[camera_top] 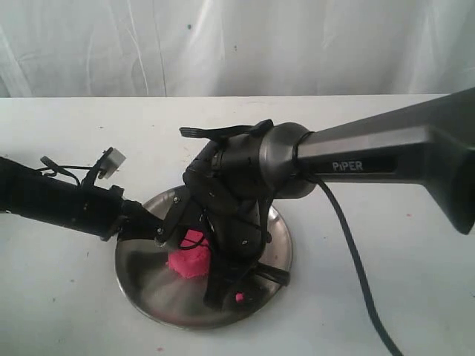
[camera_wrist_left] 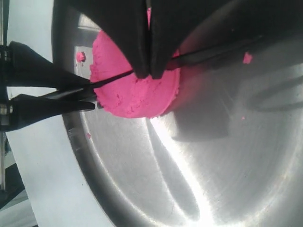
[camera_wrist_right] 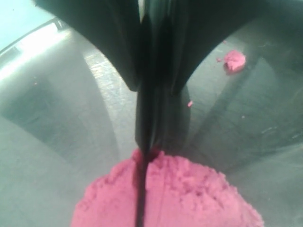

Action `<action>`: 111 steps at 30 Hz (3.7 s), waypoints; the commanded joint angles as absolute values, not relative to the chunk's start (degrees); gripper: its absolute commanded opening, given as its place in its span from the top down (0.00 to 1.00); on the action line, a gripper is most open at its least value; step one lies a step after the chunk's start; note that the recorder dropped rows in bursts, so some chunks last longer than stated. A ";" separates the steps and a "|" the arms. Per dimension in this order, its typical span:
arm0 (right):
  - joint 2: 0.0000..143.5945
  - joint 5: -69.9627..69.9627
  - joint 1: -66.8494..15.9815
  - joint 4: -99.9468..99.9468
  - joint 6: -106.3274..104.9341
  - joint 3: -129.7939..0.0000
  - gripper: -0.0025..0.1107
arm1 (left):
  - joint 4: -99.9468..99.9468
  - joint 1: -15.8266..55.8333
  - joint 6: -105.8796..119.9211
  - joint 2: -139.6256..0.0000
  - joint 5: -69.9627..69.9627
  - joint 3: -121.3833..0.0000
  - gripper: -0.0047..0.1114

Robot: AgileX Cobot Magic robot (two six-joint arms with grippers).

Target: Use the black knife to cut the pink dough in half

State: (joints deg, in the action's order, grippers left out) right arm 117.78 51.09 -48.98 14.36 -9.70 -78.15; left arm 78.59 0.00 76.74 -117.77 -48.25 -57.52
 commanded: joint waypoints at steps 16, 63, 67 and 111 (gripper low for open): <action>118.51 51.18 -49.04 13.56 -10.04 -77.94 0.98 | 78.27 0.11 76.77 -113.38 -44.63 -56.39 0.96; 115.40 52.27 -49.04 12.85 -10.22 -78.21 0.98 | 78.51 0.11 76.67 -117.42 -43.94 -56.73 0.96; 115.51 51.92 -49.04 12.88 -10.22 -77.84 0.98 | 79.54 0.11 76.67 -116.70 -45.97 -57.10 0.96; 117.71 55.08 -49.04 9.71 -10.24 -77.23 0.98 | 71.51 0.11 68.14 -97.24 -41.39 -56.62 0.96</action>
State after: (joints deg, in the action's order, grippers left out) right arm 117.41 53.62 -48.98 11.72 -9.18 -77.59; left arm 71.01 0.00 68.20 -97.65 -40.65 -57.08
